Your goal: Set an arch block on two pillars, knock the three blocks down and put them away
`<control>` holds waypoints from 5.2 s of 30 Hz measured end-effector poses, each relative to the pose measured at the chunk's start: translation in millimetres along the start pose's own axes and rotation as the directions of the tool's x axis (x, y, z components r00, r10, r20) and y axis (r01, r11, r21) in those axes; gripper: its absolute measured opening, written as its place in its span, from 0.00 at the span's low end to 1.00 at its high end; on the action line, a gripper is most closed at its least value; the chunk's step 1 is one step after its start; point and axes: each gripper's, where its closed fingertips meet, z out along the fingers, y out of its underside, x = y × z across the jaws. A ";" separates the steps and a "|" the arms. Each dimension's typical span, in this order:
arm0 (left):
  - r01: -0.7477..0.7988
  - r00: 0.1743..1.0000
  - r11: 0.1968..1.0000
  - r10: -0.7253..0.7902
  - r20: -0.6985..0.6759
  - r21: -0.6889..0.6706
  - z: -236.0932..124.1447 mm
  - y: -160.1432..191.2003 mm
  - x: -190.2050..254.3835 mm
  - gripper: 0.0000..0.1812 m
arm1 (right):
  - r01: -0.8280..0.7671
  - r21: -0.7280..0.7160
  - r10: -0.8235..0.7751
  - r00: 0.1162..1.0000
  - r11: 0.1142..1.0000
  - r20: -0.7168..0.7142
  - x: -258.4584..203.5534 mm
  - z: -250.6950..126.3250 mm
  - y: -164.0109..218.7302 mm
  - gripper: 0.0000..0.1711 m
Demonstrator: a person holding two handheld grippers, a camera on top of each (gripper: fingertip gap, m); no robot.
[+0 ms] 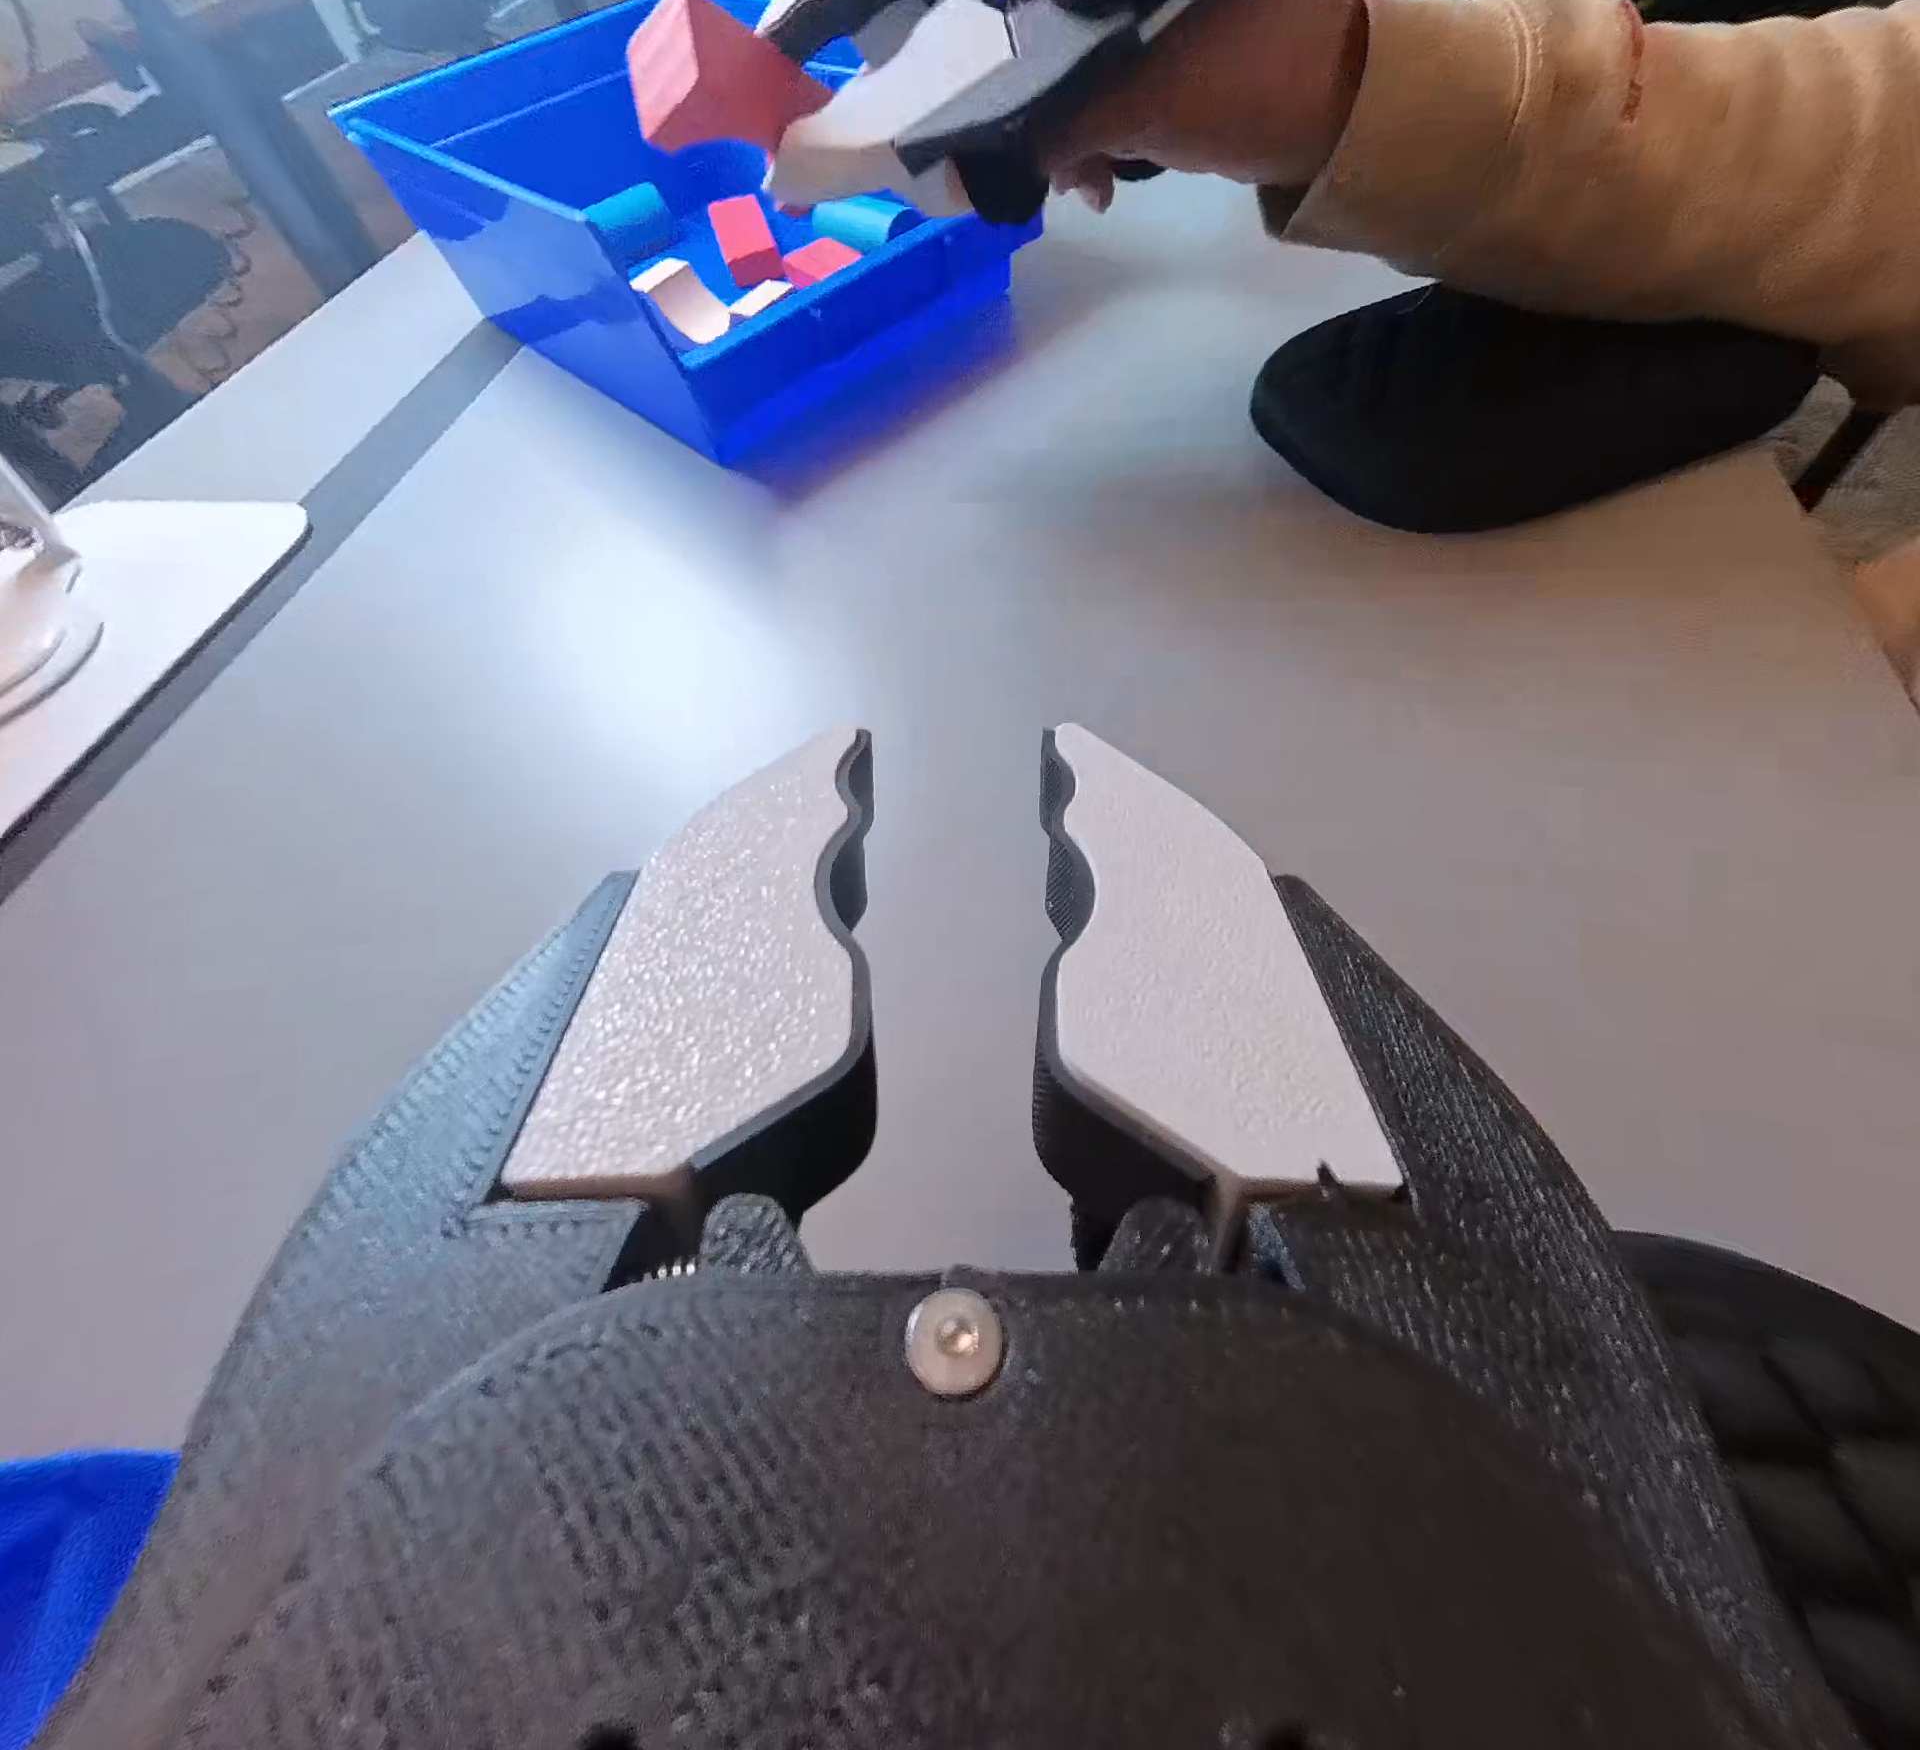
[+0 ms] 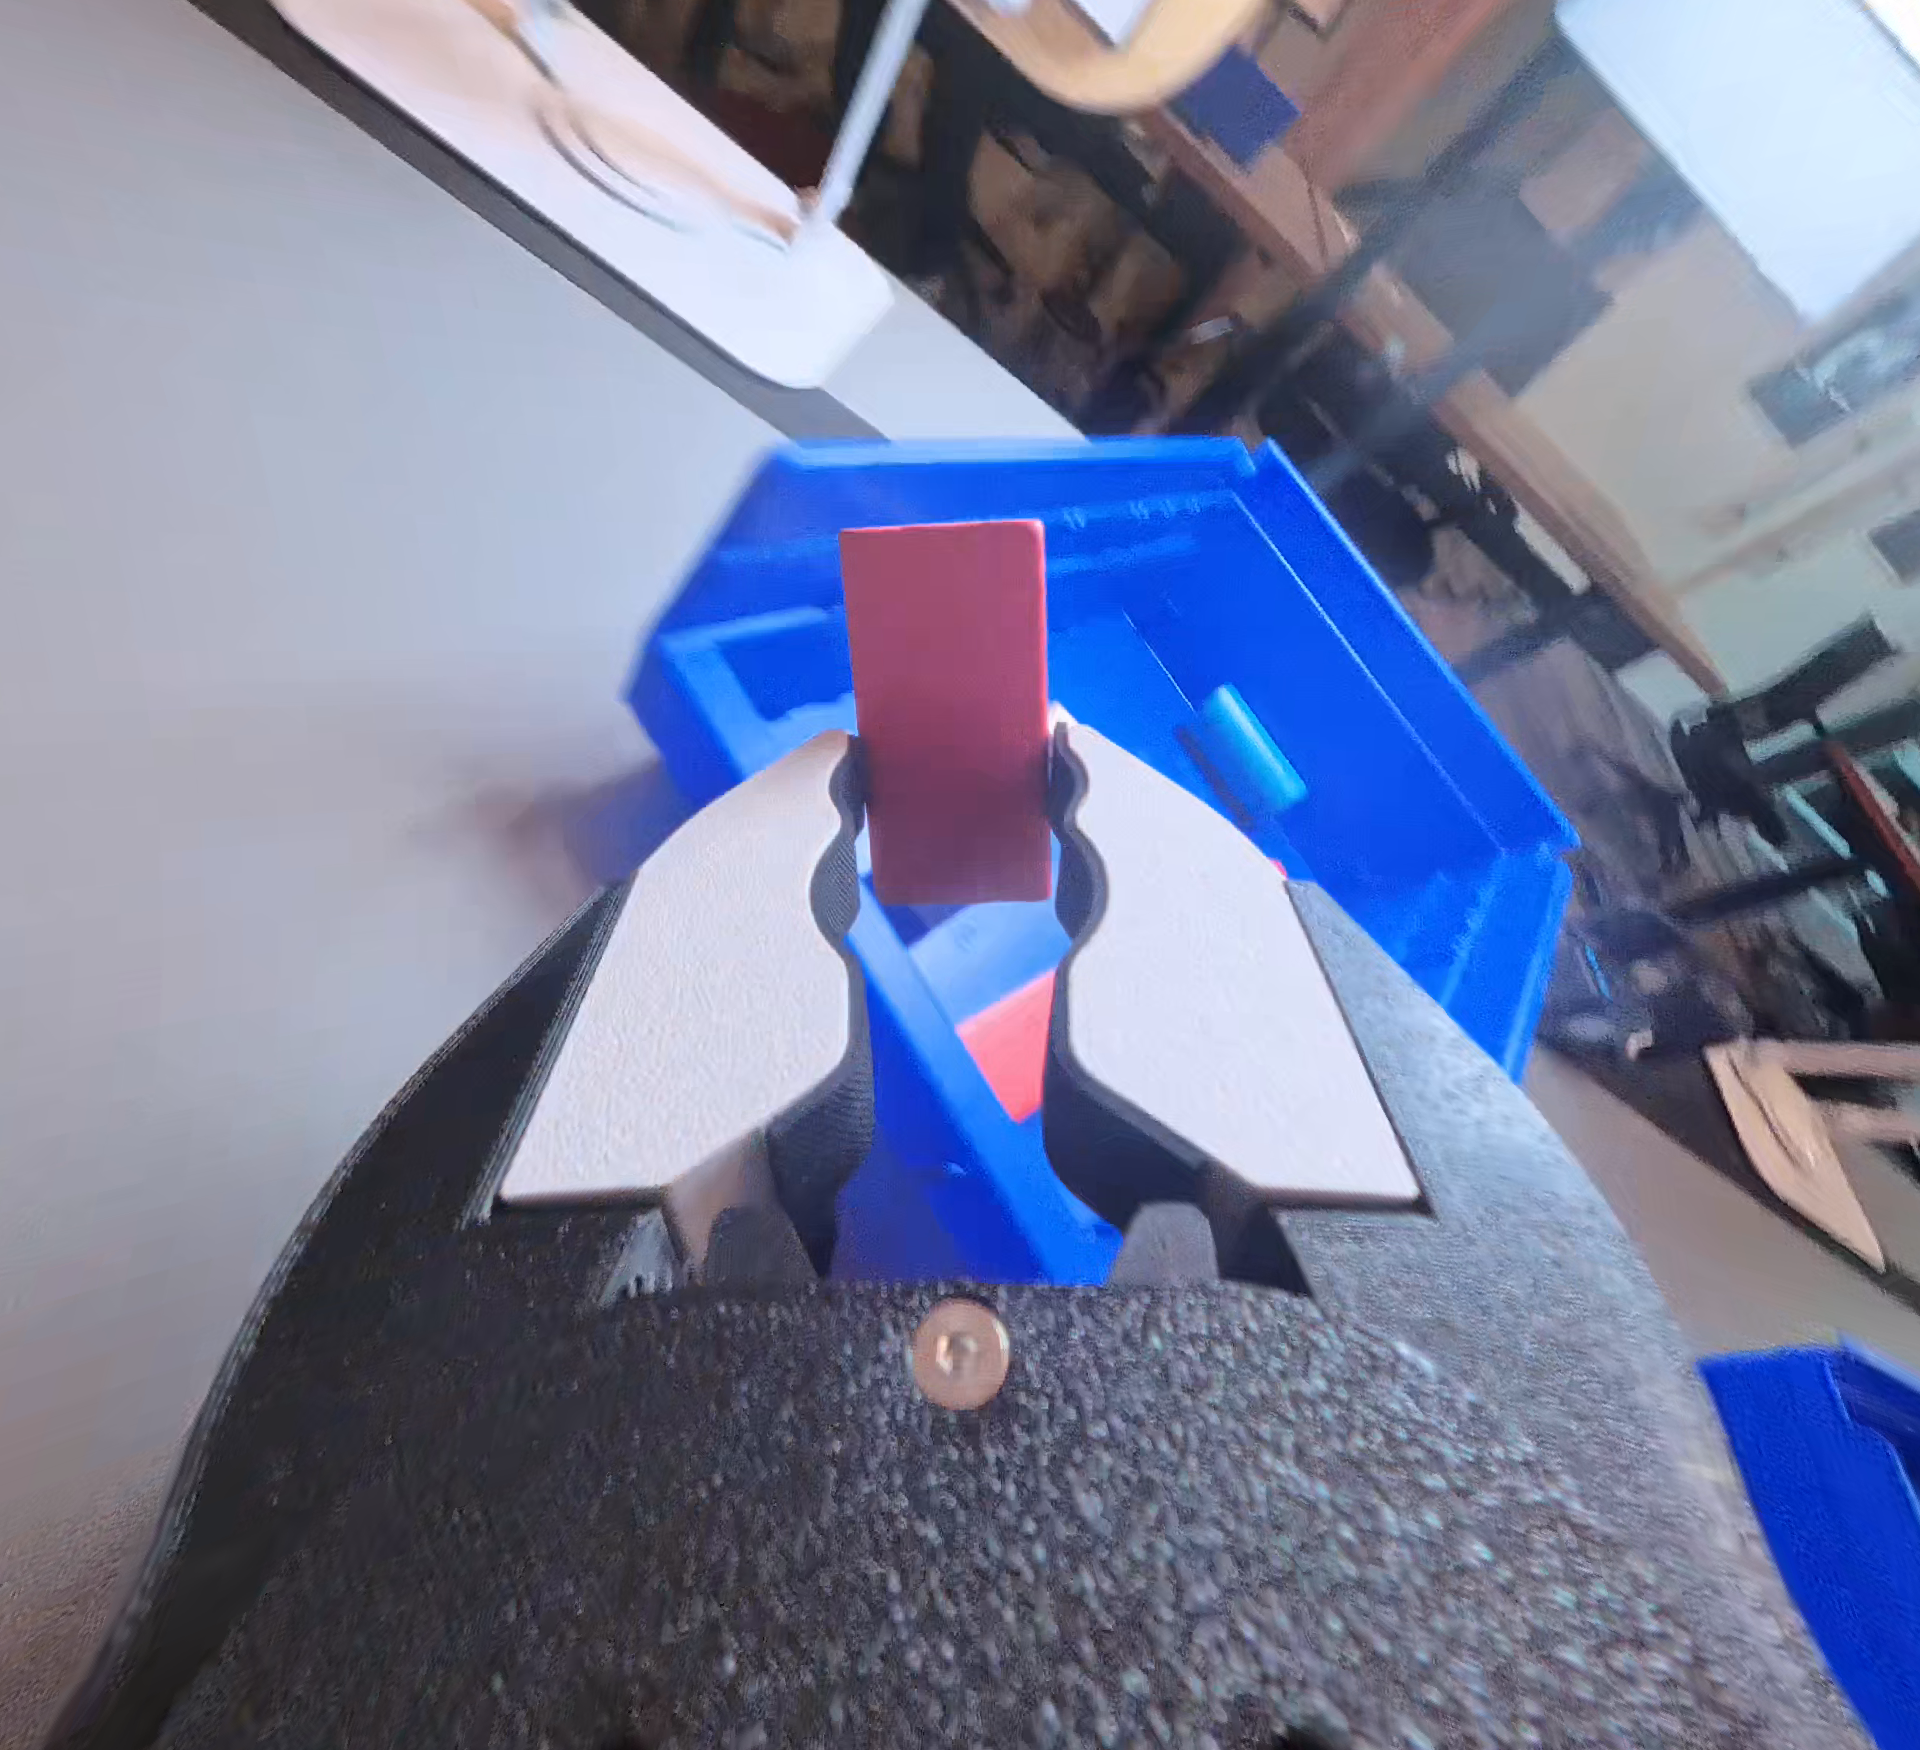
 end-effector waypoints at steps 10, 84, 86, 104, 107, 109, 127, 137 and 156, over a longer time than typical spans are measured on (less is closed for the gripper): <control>-0.054 0.971 0.998 0.057 0.234 -0.021 -4.3 19.9 -15.9 0.14 | -0.172 -0.024 0.168 0.980 0.985 -0.108 49.6 13.4 32.2 0.22; -0.264 0.765 0.921 0.380 0.520 -0.285 -28.8 24.7 -61.7 0.23 | -0.532 -0.256 0.555 0.831 0.807 0.023 59.5 -31.4 112.8 0.14; -0.231 0.836 0.948 0.309 0.453 -0.220 -12.9 20.9 -43.3 0.25 | -0.512 -0.257 0.542 0.839 0.819 0.056 46.0 -36.5 105.5 0.13; 0.114 0.988 0.976 -0.091 0.127 -0.186 85.2 14.1 31.9 0.40 | -0.499 -0.130 0.515 0.838 0.857 0.181 -46.0 -105.4 57.1 0.11; 0.129 0.987 0.976 -0.108 0.122 -0.177 78.7 11.6 34.6 0.39 | -0.517 -0.091 0.524 0.828 0.851 0.197 -46.2 -113.4 48.9 0.10; 0.124 0.987 0.980 -0.106 0.122 -0.156 72.5 5.1 37.3 0.38 | -0.545 -0.076 0.548 0.810 0.835 0.209 -46.2 -118.0 45.4 0.10; -0.045 0.909 0.997 0.014 0.416 0.065 -56.2 -62.1 43.5 0.21 | -0.551 0.102 0.470 0.782 0.828 0.409 -70.2 -141.6 -77.8 0.10; -0.094 0.781 0.996 0.081 0.620 -0.011 -206.8 -70.8 57.4 0.19 | -0.524 0.078 0.298 0.593 0.848 0.749 -177.2 -120.9 -209.5 0.09; -0.028 0.998 0.938 0.044 0.038 -0.346 -256.5 35.3 164.0 0.01 | -0.396 -0.118 0.281 0.384 0.911 0.880 -347.0 -112.7 -180.6 0.05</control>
